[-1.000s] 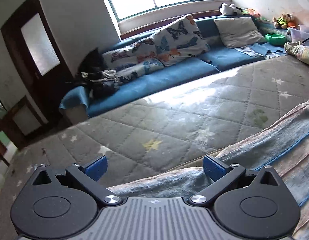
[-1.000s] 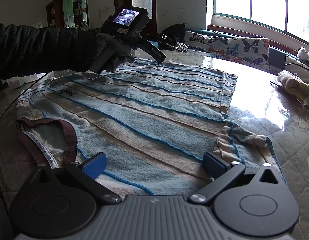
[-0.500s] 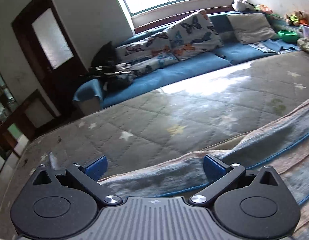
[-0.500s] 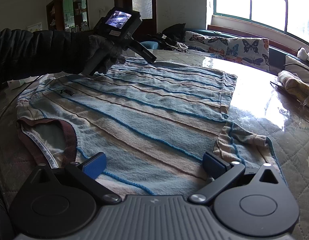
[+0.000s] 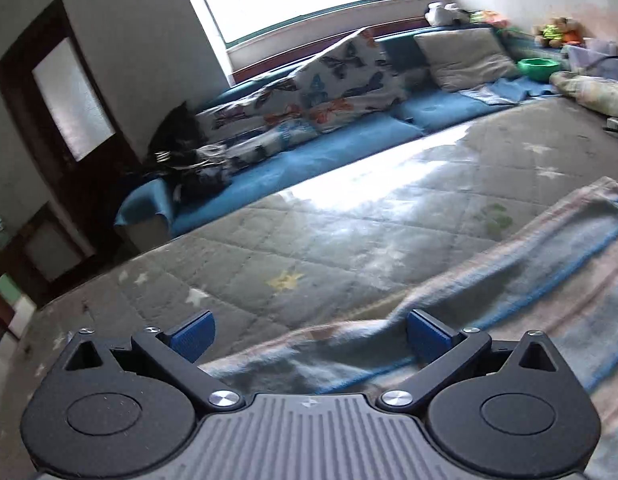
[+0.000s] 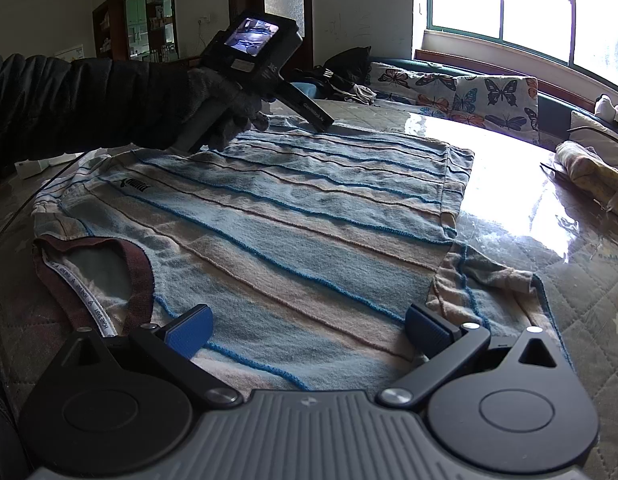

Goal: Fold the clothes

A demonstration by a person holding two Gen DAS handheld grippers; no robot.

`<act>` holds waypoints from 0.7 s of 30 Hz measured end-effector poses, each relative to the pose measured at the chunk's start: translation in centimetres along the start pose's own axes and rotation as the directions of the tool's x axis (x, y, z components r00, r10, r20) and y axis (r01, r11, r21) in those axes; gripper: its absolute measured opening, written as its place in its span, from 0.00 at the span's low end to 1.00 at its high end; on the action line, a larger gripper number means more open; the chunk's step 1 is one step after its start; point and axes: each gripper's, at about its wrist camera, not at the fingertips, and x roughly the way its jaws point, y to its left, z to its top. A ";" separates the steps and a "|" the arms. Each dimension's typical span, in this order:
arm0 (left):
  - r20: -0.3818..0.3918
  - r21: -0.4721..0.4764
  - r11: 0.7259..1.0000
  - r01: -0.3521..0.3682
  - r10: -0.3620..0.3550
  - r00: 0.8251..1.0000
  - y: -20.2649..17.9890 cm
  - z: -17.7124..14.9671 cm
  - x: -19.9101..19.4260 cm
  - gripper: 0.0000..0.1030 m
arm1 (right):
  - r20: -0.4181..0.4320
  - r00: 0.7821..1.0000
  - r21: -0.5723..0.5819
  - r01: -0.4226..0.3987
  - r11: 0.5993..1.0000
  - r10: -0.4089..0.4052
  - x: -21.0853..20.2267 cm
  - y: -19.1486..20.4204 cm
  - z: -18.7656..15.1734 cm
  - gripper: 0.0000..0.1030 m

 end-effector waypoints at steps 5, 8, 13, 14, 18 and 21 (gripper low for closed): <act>-0.003 -0.029 1.000 -0.009 0.009 1.000 1.3 -0.4 -1.1 1.00 | -0.001 1.000 -0.002 0.002 1.000 -0.002 0.0 0.1 0.0 1.00; 0.000 -0.021 1.000 0.017 -0.017 1.000 1.6 -1.2 -2.8 1.00 | -0.001 1.000 -0.004 0.003 1.000 -0.003 0.0 0.1 0.0 1.00; -0.010 -0.026 0.996 0.089 -0.090 0.996 1.6 -2.8 -5.9 1.00 | -0.002 1.000 -0.007 0.006 1.000 -0.006 0.0 0.2 0.0 1.00; -0.010 -0.022 0.994 0.105 -0.105 0.994 1.5 -3.3 -6.7 1.00 | -0.002 1.000 -0.007 0.006 1.000 -0.006 0.0 0.1 0.0 1.00; -0.011 0.016 0.989 0.149 -0.148 0.989 1.0 -5.3 -9.4 1.00 | -0.002 1.000 -0.007 0.006 1.000 -0.006 0.0 0.1 0.0 1.00; -0.026 0.022 0.987 0.159 -0.159 0.987 1.0 -7.3 -11.7 1.00 | -0.002 1.000 -0.008 0.006 1.000 -0.006 0.0 0.2 -0.1 1.00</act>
